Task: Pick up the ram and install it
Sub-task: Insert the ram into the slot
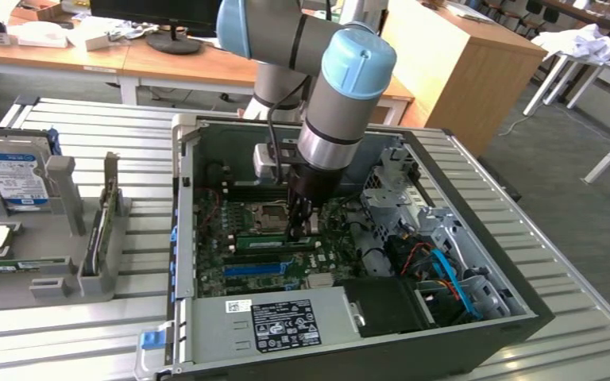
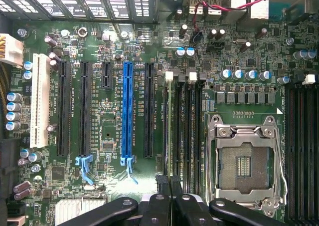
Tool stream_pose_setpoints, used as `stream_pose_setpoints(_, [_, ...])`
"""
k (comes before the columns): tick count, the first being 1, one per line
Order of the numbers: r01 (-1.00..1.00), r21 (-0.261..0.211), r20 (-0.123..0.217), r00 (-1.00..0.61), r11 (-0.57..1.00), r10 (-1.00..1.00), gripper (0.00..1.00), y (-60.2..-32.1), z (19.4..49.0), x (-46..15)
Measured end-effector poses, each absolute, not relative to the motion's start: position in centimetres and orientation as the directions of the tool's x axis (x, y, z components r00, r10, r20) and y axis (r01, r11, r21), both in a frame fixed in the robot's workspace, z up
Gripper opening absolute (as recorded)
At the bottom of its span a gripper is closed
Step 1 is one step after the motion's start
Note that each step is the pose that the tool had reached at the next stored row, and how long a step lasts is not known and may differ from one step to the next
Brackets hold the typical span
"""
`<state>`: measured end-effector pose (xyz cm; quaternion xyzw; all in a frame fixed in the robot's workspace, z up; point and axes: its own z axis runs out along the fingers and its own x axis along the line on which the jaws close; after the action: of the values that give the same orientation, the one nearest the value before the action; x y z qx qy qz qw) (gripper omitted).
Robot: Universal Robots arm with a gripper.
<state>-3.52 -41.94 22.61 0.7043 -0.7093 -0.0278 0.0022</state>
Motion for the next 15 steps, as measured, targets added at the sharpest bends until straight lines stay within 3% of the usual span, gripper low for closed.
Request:
stream_pose_setpoints(1, [-0.999,0.042,-0.036,-0.008,0.006,-0.999,0.13,-41.94,22.61,-3.52])
stream_pose_setpoints(5, [-0.999,0.043,-0.036,-0.008,0.006,-0.999,0.31,-41.94,22.62,-3.52])
stream_pose_setpoints(15, [-0.999,0.043,-0.036,-0.008,0.006,-0.999,0.31,-41.94,22.94,-3.52])
